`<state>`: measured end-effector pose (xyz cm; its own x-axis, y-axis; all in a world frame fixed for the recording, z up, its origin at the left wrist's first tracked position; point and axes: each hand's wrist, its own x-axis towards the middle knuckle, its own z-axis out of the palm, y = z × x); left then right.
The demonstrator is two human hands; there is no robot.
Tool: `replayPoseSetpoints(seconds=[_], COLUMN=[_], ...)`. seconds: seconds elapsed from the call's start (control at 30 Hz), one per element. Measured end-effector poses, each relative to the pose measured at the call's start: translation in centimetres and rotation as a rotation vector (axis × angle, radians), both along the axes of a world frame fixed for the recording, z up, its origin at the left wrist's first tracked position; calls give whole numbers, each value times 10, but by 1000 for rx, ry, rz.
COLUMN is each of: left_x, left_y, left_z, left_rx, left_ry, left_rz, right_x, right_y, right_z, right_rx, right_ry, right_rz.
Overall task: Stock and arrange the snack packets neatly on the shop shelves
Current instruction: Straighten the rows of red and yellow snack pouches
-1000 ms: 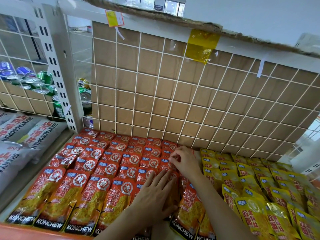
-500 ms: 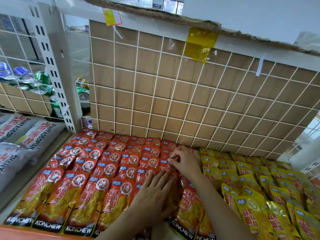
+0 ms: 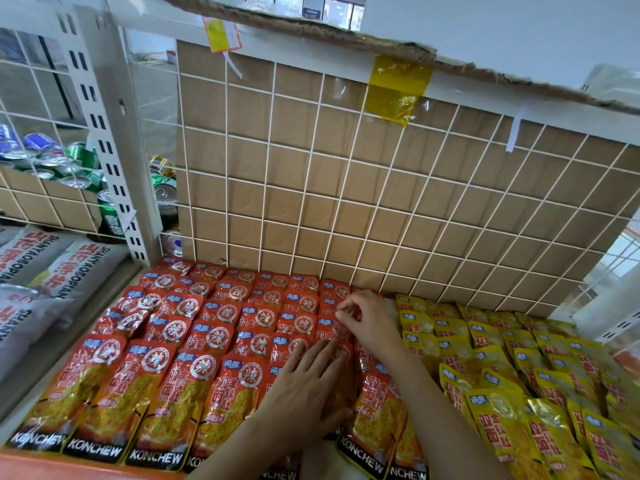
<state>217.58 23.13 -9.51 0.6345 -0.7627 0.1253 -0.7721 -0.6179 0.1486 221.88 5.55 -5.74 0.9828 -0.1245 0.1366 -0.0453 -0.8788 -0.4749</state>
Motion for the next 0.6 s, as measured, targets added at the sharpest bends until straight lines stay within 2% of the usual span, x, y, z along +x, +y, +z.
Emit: replayPoseSetpoints(seconds=[0.1, 0.2, 0.3, 0.53, 0.6], left_x=[1, -3, -7, -19, -21], left_y=[2, 3, 7, 17, 19], left_z=[-1, 3, 2, -5, -6], left_rx=[48, 34, -21, -90, -73], left_ry=[-11, 14, -78, -127, -135], left_rz=[28, 27, 21, 8, 16], right_x=[-8, -27, -54, -107, -111], right_y=[-5, -10, -15, -9, -5], right_z=[10, 24, 35, 38, 36], right_rx=[13, 7, -84, -306, -334], right_ry=[-52, -21, 39, 362, 402], right_rz=[-39, -99, -150, -179, -174])
